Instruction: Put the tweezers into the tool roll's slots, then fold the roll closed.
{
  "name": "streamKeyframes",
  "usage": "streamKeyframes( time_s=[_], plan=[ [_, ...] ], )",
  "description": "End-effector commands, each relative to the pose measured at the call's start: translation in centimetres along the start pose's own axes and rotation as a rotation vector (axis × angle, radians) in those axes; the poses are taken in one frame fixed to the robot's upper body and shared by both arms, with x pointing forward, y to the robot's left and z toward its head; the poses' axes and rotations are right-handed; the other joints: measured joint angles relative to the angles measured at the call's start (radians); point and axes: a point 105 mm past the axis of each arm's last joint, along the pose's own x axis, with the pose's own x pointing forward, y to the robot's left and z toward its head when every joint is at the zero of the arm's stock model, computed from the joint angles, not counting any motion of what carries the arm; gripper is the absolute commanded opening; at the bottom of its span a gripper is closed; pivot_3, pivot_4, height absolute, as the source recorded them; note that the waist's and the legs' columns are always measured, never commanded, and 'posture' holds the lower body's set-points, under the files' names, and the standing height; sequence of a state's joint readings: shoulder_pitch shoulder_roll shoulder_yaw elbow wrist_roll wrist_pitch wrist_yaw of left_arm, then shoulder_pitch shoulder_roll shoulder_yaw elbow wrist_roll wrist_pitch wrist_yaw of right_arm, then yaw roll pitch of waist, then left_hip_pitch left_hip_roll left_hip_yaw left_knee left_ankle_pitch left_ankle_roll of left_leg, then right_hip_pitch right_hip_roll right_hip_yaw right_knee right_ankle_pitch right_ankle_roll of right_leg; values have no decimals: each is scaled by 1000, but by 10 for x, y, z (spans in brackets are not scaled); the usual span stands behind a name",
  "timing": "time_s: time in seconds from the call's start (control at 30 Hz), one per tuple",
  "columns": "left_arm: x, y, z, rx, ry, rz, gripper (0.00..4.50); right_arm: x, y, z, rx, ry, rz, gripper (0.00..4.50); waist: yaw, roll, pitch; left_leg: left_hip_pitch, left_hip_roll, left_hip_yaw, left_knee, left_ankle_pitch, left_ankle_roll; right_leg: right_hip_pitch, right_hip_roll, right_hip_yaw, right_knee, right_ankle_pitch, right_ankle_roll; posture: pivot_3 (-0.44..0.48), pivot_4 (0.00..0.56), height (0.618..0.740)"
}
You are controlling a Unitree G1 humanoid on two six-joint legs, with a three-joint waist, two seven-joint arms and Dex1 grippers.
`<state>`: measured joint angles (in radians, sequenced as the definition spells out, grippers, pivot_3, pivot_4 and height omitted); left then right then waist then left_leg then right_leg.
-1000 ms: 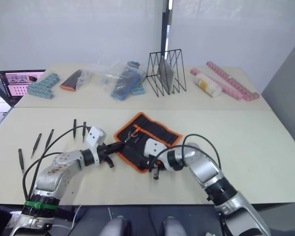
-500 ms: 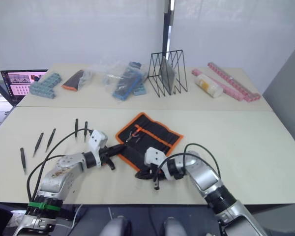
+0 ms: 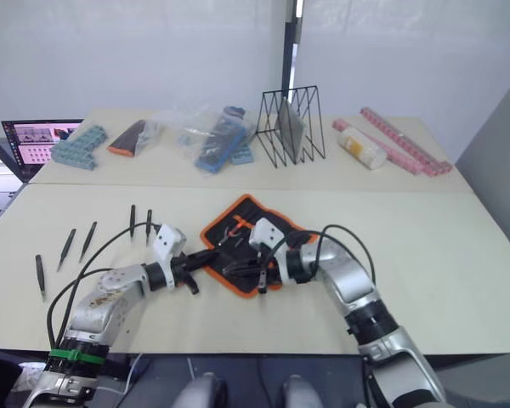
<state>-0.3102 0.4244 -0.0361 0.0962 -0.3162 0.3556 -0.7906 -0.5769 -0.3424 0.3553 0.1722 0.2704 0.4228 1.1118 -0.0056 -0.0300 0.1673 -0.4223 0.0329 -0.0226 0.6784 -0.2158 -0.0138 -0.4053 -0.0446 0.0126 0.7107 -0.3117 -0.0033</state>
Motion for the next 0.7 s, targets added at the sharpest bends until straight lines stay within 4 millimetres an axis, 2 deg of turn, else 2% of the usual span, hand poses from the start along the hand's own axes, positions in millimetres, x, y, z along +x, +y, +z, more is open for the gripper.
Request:
streamKeyframes(
  time_s=[0.03,0.2,0.37,0.43,0.53,0.7],
  plan=[
    [1,-1,-4,-3,26,-13,15,1,8,-9,-48,23,42,0,0,0,0,0,0,0,0,0,0,0,0,0,0,0,0,0,150,685],
    [0,-2,-10,-5,36,-17,15,-8,15,-35,-14,63,39,0,1,0,0,1,0,0,0,0,0,1,0,0,0,0,0,0,150,685],
    [-1,0,-16,-11,44,-21,15,-21,24,-70,22,161,33,0,4,1,-1,2,0,0,0,0,0,3,0,0,-1,0,0,0,150,685],
    [-1,1,-19,-17,45,-19,15,-23,25,-76,16,173,31,0,3,3,-2,4,0,0,-1,0,0,5,0,0,-2,0,0,0,150,685],
    [-4,3,-22,-10,54,-17,15,-22,21,-67,-12,128,12,0,1,4,-3,14,1,1,-5,0,0,17,2,-1,-11,-1,1,0,150,685],
    [-8,6,-9,0,-2,-20,15,-26,16,-25,-35,-51,7,0,0,4,-3,15,1,1,-5,0,0,17,2,0,-11,-1,2,0,150,685]
  ],
)
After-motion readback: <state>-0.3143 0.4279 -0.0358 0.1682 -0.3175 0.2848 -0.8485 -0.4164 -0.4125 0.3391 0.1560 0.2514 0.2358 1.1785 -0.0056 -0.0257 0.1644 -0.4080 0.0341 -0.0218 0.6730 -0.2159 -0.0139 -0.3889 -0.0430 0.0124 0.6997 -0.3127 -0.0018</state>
